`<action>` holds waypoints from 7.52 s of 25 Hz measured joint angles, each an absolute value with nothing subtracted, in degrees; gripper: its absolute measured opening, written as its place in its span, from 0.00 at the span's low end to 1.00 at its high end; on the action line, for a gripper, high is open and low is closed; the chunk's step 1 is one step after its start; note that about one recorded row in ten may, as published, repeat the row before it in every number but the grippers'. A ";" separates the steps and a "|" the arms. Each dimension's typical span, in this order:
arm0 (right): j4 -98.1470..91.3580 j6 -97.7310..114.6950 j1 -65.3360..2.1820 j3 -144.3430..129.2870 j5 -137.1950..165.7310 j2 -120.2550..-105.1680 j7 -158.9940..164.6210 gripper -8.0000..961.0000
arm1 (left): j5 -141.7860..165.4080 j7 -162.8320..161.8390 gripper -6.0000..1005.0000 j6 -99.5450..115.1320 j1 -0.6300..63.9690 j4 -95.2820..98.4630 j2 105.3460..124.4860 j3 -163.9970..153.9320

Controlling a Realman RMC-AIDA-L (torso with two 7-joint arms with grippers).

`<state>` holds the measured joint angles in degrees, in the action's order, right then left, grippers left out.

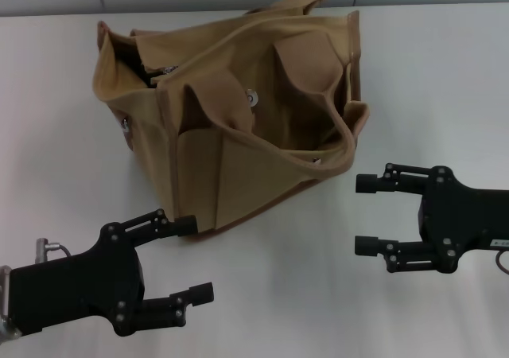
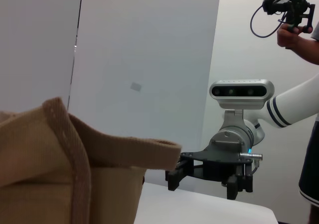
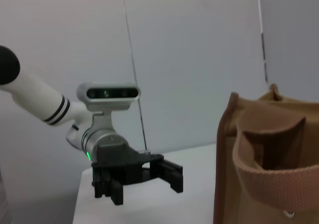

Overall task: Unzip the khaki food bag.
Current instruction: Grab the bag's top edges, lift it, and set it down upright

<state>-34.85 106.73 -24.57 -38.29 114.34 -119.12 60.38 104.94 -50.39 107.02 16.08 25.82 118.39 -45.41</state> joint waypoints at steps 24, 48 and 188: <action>-31.33 105.00 -19.63 -35.38 104.13 -119.31 55.74 0.81 | 87.96 -20.35 0.83 104.71 13.55 5.37 119.14 -38.24; -29.60 103.52 -19.32 -32.76 103.17 -119.37 54.79 0.81 | 86.88 -1.87 0.76 90.60 22.77 -12.88 119.18 -23.69; -49.20 85.40 -25.19 -75.59 84.58 -119.89 69.34 0.55 | 88.70 -12.66 0.11 111.48 27.63 8.08 119.17 -41.74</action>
